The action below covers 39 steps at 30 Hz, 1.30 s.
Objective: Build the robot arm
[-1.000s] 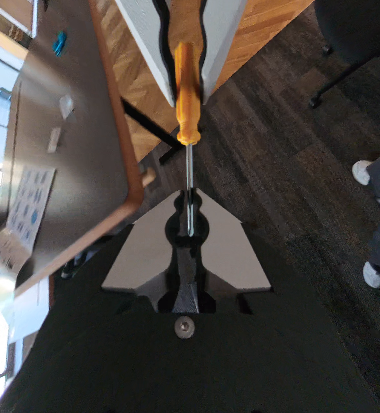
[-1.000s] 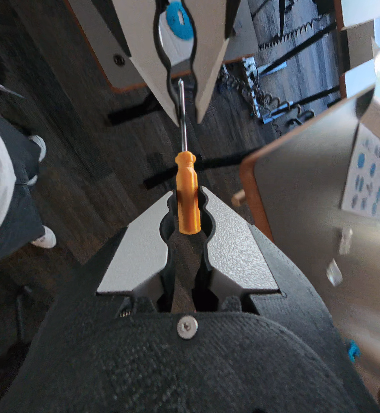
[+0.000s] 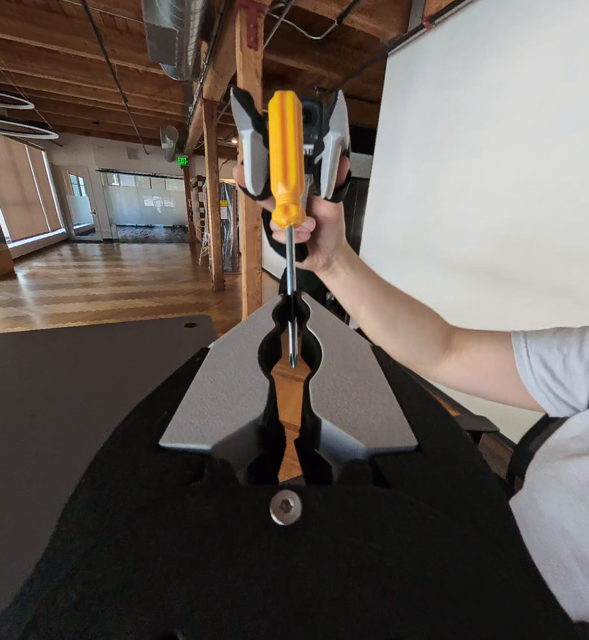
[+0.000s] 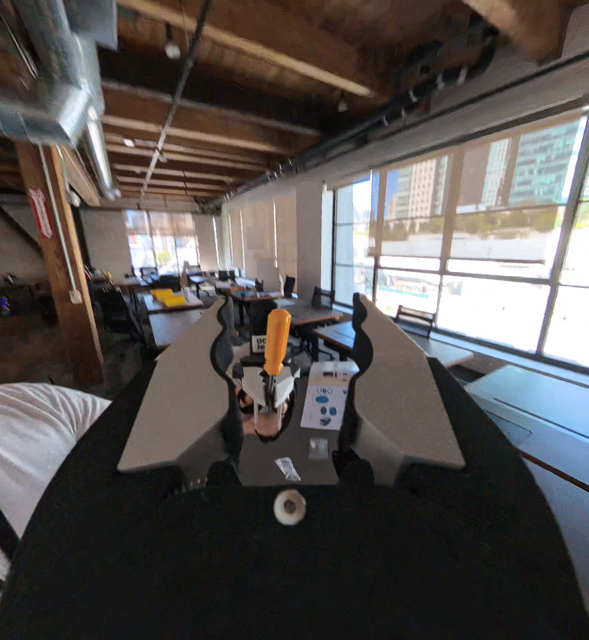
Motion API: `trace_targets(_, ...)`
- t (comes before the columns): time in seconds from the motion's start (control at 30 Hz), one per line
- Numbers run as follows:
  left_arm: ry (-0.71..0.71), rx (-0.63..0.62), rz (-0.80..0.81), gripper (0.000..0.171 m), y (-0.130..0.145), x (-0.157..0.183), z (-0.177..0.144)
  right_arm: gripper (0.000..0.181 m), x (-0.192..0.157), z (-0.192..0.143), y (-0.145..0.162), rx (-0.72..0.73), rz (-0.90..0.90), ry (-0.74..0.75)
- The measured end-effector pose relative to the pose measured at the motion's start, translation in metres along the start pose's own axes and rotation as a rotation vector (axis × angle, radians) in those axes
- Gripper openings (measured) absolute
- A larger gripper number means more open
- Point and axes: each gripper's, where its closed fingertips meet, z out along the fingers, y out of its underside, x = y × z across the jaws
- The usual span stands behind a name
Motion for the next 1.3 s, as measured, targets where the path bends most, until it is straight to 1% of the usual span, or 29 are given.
trace_targets(0.03, -0.012, 0.002, -0.013, 0.0, 0.004, -0.013, 0.009, 0.068, 0.016, -0.005, 0.007, 0.041, 0.022, -0.009)
trace_targets(0.07, -0.025, 0.002, -0.026, 0.0, 0.009, -0.026, 0.018, 0.068, 0.033, -0.007, 0.018, 0.033, 0.031, -0.008)
trace_targets(0.2, -0.091, 0.018, -0.055, 0.0, 0.034, -0.067, 0.056, 0.065, 0.063, -0.008, 0.064, -0.101, 0.06, -0.193)
trace_targets(0.23, -0.117, 0.028, -0.056, 0.0, 0.04, -0.077, 0.065, 0.058, 0.076, -0.011, 0.076, -0.152, 0.055, -0.209)
trace_targets(0.3, -0.18, 0.027, -0.046, 0.0, 0.057, -0.095, 0.084, 0.027, 0.089, -0.025, 0.088, -0.19, 0.008, -0.318)
trace_targets(0.33, -0.222, 0.025, -0.031, 0.0, 0.065, -0.105, 0.093, 0.021, 0.099, -0.032, 0.091, -0.195, -0.009, -0.35)
trace_targets(0.4, -0.298, 0.026, 0.017, 0.001, 0.08, -0.12, 0.109, 0.019, 0.111, -0.051, 0.099, -0.236, 0.034, -0.467)
trace_targets(0.43, -0.348, 0.035, 0.046, 0.001, 0.085, -0.13, 0.112, 0.018, 0.12, -0.059, 0.103, -0.251, 0.063, -0.502)
trace_targets(0.5, -0.471, 0.062, 0.076, 0.024, 0.09, -0.154, 0.11, 0.018, 0.144, -0.068, 0.117, -0.3, 0.071, -0.499)
trace_targets(0.53, -0.485, 0.072, 0.071, 0.024, 0.09, -0.161, 0.109, 0.018, 0.153, -0.072, 0.126, -0.329, 0.062, -0.514)
trace_targets(0.57, -0.479, 0.06, 0.059, 0.028, 0.092, -0.167, 0.109, 0.018, 0.158, -0.075, 0.134, -0.354, 0.054, -0.538)
trace_targets(0.67, -0.465, -0.089, 0.054, 0.051, 0.106, -0.182, 0.116, 0.018, 0.169, -0.082, 0.156, -0.379, 0.02, -0.57)
trace_targets(0.73, -0.448, -0.184, 0.093, 0.047, 0.116, -0.187, 0.118, 0.018, 0.175, -0.085, 0.177, -0.405, -0.018, -0.575)
trace_targets(0.8, -0.415, -0.243, 0.122, 0.042, 0.125, -0.19, 0.119, 0.018, 0.182, -0.086, 0.193, -0.4, -0.043, -0.557)
trace_targets(0.83, -0.403, -0.249, 0.136, 0.035, 0.126, -0.193, 0.119, 0.018, 0.186, -0.086, 0.198, -0.395, -0.035, -0.543)
trace_targets(0.87, -0.396, -0.242, 0.147, 0.032, 0.127, -0.197, 0.118, 0.019, 0.188, -0.087, 0.201, -0.395, -0.028, -0.535)
trace_targets(0.97, -0.367, -0.22, 0.095, 0.032, 0.13, -0.205, 0.119, 0.019, 0.201, -0.086, 0.208, -0.421, -0.085, -0.49)
trace_targets(1.0, -0.351, -0.22, 0.082, 0.029, 0.131, -0.207, 0.121, 0.019, 0.204, -0.086, 0.209, -0.419, -0.08, -0.5)
trace_targets(1.1, -0.374, -0.233, 0.1, 0.016, 0.133, -0.223, 0.12, 0.019, 0.213, -0.085, 0.21, -0.414, -0.01, -0.55)
trace_targets(1.13, -0.374, -0.226, 0.101, 0.019, 0.133, -0.225, 0.121, 0.019, 0.214, -0.084, 0.208, -0.403, 0.013, -0.566)
trace_targets(1.2, -0.393, -0.222, 0.133, 0.017, 0.135, -0.227, 0.121, 0.019, 0.216, -0.084, 0.209, -0.409, 0.031, -0.578)
trace_targets(1.3, -0.463, -0.245, 0.201, 0.019, 0.149, -0.231, 0.117, 0.019, 0.216, -0.084, 0.222, -0.401, 0.02, -0.565)
